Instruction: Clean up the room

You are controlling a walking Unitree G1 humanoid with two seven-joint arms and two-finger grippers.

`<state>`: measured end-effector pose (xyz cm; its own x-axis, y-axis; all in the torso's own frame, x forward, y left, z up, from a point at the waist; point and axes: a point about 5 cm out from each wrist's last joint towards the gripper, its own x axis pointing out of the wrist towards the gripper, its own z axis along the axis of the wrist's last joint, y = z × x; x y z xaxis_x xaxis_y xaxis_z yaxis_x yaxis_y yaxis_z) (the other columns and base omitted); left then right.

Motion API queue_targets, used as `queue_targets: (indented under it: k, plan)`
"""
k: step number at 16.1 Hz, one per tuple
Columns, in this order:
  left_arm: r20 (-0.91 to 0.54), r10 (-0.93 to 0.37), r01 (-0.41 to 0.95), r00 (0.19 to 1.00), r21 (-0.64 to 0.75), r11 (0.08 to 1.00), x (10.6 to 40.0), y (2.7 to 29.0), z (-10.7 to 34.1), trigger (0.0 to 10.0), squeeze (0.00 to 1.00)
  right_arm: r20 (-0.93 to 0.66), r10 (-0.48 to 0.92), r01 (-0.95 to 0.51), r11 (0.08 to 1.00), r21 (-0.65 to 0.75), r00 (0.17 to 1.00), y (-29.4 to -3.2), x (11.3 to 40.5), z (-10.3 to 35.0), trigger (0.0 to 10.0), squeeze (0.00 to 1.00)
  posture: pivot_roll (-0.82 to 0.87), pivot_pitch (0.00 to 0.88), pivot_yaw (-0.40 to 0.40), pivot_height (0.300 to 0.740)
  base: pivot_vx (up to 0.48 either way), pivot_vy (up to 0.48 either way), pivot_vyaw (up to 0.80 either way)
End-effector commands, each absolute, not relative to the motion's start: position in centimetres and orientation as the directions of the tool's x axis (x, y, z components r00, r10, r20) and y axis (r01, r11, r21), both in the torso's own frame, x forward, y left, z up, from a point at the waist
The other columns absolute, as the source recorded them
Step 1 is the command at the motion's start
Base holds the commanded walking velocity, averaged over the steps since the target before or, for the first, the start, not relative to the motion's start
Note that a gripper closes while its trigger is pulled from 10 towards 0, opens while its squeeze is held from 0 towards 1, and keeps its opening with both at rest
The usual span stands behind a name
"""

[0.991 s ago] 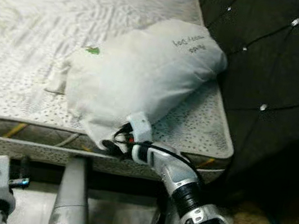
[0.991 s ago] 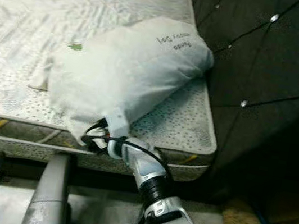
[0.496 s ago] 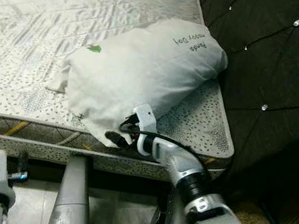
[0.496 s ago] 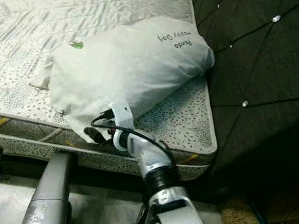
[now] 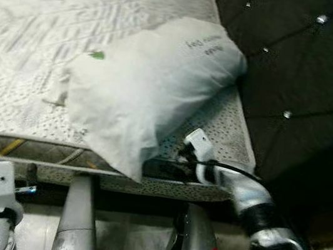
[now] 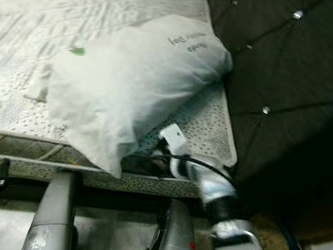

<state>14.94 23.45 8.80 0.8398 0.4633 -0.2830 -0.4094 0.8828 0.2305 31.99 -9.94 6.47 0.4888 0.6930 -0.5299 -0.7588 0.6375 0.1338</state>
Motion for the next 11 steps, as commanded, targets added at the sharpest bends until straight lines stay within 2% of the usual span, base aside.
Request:
queue_targets:
  k: [1,3,7,10,11]
  plan:
    - [-0.3,0.446,-0.389,0.843,0.232,0.892,14.9,23.3,8.6,10.0,0.0,-0.487,0.684,-0.74,0.664,0.107,0.543,-9.4,33.0,7.9,10.0,0.0,0.16,0.028,-0.091,0.536,0.0,0.0,0.0]
    - [-0.315,0.429,-0.377,0.847,0.214,0.901,14.8,23.2,8.6,10.0,0.0,-0.432,0.737,-0.732,0.645,0.22,0.519,-6.7,32.3,8.8,10.0,0.0,0.17,0.025,-0.096,0.536,0.0,0.0,0.0]
    - [-0.344,0.424,-0.373,0.838,0.205,0.905,14.3,23.1,8.1,10.0,0.0,-0.392,0.804,-0.731,0.581,0.358,0.447,-4.8,31.4,9.2,10.0,0.0,0.17,0.021,-0.099,0.536,0.0,0.0,0.0]
    - [-0.346,0.407,-0.358,0.845,0.199,0.912,14.7,22.9,8.0,10.0,0.0,-0.372,0.783,-0.682,0.619,0.391,0.498,-3.1,32.0,9.7,10.0,0.0,0.17,0.019,-0.091,0.536,0.0,0.0,0.0]
    - [-0.347,0.401,-0.352,0.848,0.198,0.915,14.9,22.9,8.1,10.0,0.0,-0.368,0.755,-0.67,0.653,0.353,0.543,-1.5,32.1,10.1,10.0,0.0,0.17,0.022,-0.089,0.536,0.0,0.0,0.0]
